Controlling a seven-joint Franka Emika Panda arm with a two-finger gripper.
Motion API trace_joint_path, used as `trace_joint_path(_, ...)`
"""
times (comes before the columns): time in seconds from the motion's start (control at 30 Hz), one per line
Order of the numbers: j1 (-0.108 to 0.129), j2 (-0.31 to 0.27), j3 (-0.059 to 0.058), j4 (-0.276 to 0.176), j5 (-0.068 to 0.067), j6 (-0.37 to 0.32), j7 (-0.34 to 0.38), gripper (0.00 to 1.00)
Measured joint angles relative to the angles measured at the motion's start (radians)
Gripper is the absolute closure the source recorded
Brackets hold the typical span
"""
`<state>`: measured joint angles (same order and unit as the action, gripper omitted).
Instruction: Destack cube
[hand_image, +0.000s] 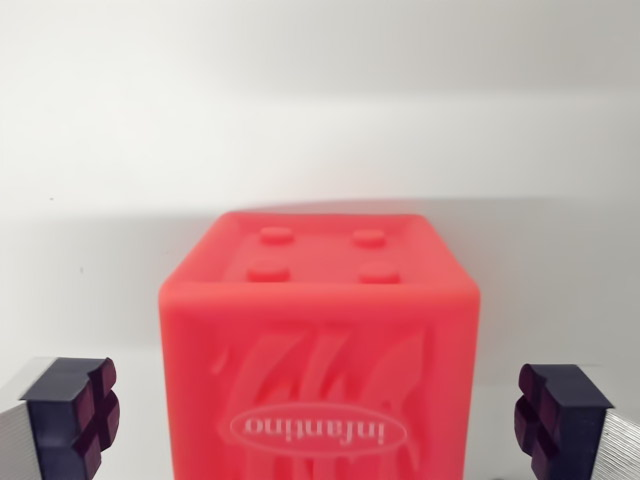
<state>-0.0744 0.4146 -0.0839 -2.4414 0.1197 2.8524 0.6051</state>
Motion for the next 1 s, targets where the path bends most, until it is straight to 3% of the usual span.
trace_joint_path(0.3, 0.017, -0.077, -0.021, -0.018, -0.015, -0.058, 0.01, 0.0)
trace_joint_path(0.6, 0.031, -0.17, -0.041, -0.031, -0.045, -0.137, 0.031, 0.0)
trace_joint_path(1.0, 0.033, -0.297, -0.05, -0.036, -0.087, -0.257, 0.061, 0.0)
